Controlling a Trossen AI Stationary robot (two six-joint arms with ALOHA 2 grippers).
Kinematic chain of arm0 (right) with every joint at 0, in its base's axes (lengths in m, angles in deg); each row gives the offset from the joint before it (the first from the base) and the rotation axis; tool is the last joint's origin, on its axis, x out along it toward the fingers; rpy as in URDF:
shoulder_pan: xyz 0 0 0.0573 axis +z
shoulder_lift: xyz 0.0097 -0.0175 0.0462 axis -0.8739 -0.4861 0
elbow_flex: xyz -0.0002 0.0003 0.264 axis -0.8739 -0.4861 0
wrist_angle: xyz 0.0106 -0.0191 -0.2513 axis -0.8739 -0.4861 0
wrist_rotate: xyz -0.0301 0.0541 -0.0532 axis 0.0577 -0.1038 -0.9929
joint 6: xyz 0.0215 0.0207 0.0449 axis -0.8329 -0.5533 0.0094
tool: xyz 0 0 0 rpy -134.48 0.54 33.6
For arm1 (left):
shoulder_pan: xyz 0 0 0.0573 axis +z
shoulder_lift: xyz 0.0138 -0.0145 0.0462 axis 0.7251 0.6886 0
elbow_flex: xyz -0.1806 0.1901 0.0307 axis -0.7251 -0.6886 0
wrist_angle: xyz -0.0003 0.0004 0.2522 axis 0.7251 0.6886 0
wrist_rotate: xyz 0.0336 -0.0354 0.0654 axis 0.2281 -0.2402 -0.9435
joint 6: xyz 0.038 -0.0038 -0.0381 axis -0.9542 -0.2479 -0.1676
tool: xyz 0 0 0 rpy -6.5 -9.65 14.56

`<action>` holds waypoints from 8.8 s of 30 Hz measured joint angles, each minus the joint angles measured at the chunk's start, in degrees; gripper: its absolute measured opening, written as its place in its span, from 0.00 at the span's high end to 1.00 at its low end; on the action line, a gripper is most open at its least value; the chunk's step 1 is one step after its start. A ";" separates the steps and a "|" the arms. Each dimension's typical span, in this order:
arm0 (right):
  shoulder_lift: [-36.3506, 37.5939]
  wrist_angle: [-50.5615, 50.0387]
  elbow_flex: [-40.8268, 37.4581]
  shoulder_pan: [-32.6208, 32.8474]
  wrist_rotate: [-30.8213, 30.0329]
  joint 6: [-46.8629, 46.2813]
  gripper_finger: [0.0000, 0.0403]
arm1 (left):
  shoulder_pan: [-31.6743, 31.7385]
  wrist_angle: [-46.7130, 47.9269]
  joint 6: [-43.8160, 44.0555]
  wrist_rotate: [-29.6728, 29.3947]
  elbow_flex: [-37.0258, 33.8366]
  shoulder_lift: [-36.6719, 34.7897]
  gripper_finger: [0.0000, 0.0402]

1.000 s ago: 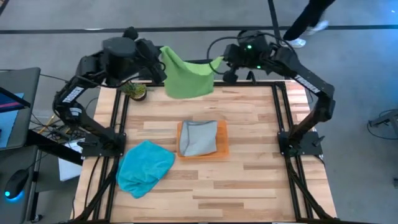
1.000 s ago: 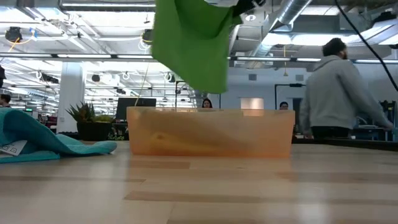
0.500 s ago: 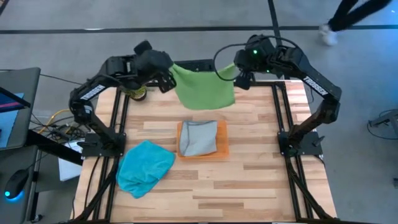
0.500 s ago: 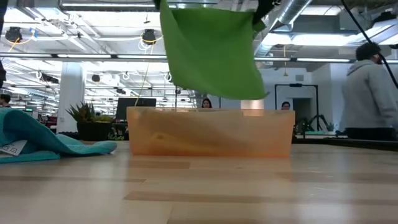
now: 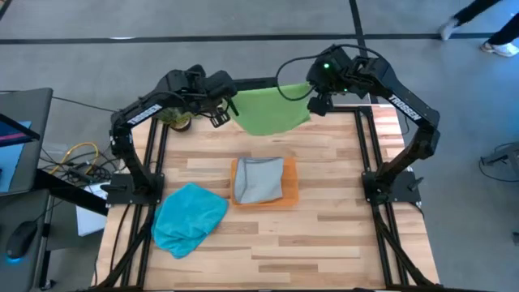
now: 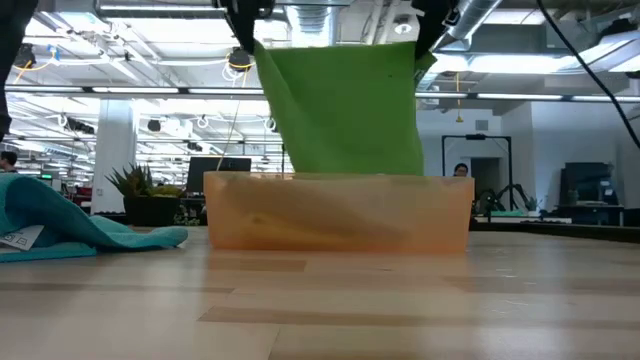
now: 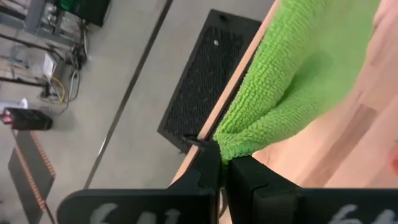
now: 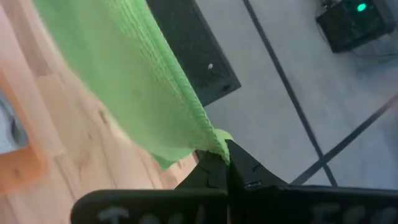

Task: Sort microfiber towel by color & place in baskets
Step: Fold the green towel

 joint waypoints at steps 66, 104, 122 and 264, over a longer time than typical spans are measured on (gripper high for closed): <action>-12.28 12.84 0.02 -5.49 -2.03 -0.62 0.99 | 13.51 -7.52 -6.11 -1.65 -0.90 8.73 1.00; -7.52 -5.42 -15.05 2.58 1.68 -5.29 0.99 | -1.10 -0.03 -0.56 15.95 -12.37 8.58 1.00; -1.83 3.47 -14.84 -4.20 1.16 -6.48 0.99 | 3.77 -6.09 0.59 3.94 -5.09 8.49 1.00; -2.70 13.30 -41.53 9.83 15.29 -14.22 0.52 | 2.74 -43.96 -17.77 22.00 -38.58 13.99 0.66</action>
